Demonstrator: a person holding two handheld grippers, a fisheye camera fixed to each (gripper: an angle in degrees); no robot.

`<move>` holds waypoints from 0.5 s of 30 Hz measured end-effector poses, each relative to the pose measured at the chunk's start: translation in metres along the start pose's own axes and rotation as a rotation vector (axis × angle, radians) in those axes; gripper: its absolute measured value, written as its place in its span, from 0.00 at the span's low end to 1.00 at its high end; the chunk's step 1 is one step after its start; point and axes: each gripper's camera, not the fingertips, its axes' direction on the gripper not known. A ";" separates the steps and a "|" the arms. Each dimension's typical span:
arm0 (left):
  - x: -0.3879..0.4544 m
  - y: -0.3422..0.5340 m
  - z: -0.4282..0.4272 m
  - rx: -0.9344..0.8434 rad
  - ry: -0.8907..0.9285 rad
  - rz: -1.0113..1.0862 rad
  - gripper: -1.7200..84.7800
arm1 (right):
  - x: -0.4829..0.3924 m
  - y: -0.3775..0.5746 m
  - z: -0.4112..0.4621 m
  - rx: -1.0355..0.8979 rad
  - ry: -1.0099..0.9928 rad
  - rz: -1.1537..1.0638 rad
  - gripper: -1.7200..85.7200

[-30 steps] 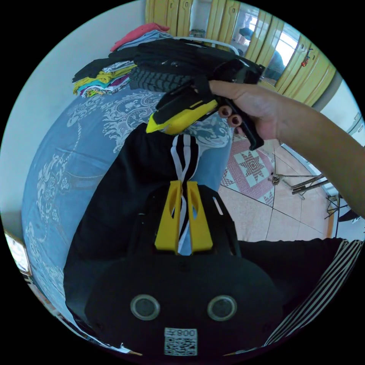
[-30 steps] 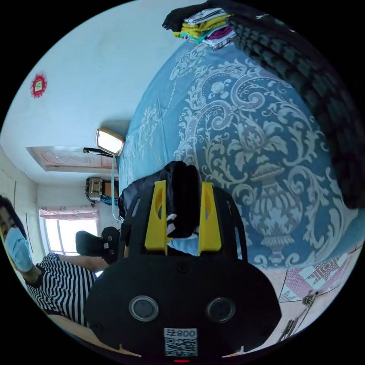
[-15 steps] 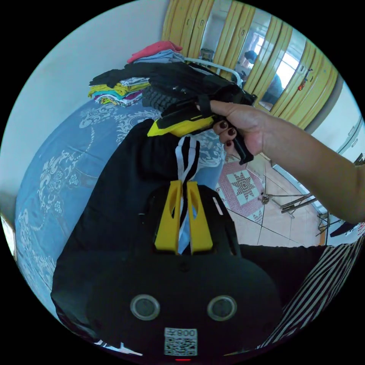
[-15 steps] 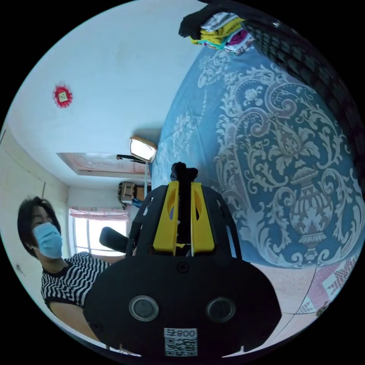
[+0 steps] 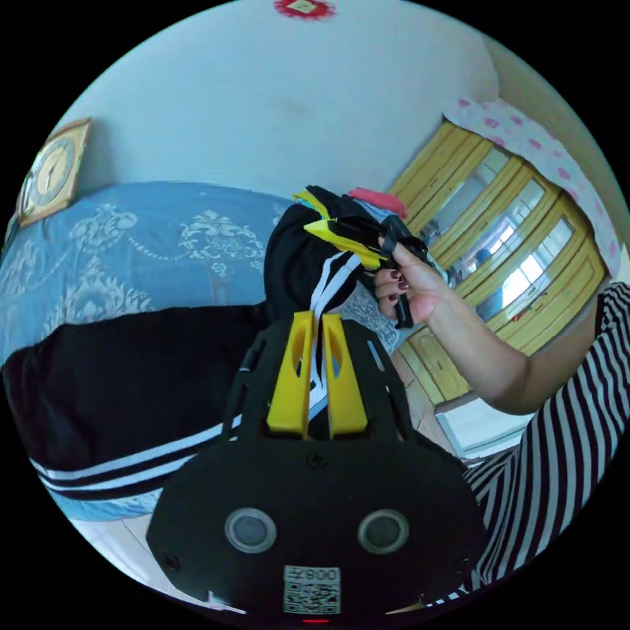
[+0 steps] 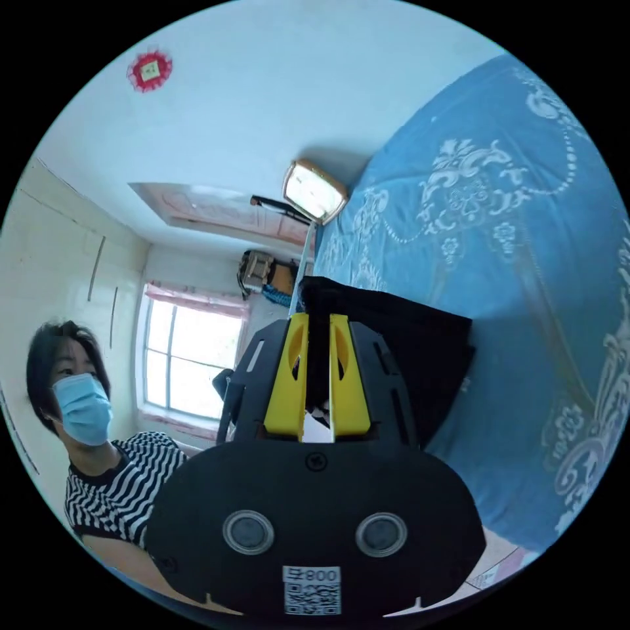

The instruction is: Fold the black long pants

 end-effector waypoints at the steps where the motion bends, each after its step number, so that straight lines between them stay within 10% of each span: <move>1: -0.010 0.001 -0.008 0.002 0.003 -0.041 0.05 | 0.002 -0.007 0.028 -0.041 0.022 0.003 0.08; 15: -0.151 -0.004 -0.118 0.006 0.094 -0.480 0.05 | 0.077 -0.020 0.210 -0.237 0.134 0.085 0.10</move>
